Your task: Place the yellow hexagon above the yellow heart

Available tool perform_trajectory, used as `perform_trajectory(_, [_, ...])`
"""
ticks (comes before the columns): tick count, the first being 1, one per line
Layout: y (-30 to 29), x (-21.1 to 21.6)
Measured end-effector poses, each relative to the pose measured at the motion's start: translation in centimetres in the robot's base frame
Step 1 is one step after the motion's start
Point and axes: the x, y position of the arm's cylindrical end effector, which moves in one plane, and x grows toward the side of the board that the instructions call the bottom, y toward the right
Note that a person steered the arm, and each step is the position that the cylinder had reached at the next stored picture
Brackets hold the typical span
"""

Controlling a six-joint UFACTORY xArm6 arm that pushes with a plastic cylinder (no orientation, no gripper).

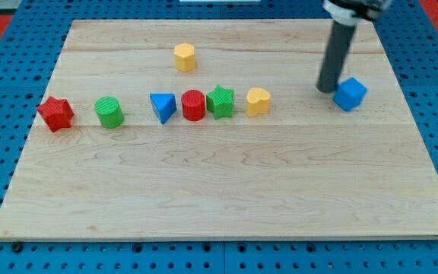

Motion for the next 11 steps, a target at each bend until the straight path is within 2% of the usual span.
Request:
perform_trajectory(1, [-1.9,-5.6])
perform_trajectory(2, [-8.0,-17.7])
perform_trajectory(3, [-15.6,-19.7])
perform_trajectory(4, [-27.8,-16.9])
perform_trajectory(5, [-31.3,-12.4])
perform_trajectory(6, [-26.4,-8.5])
perform_trajectory(7, [-23.4,-9.2])
perform_trajectory(8, [-26.0,-12.7])
perform_trajectory(10, [-14.3,-3.4])
perform_trajectory(11, [-18.4,-8.0])
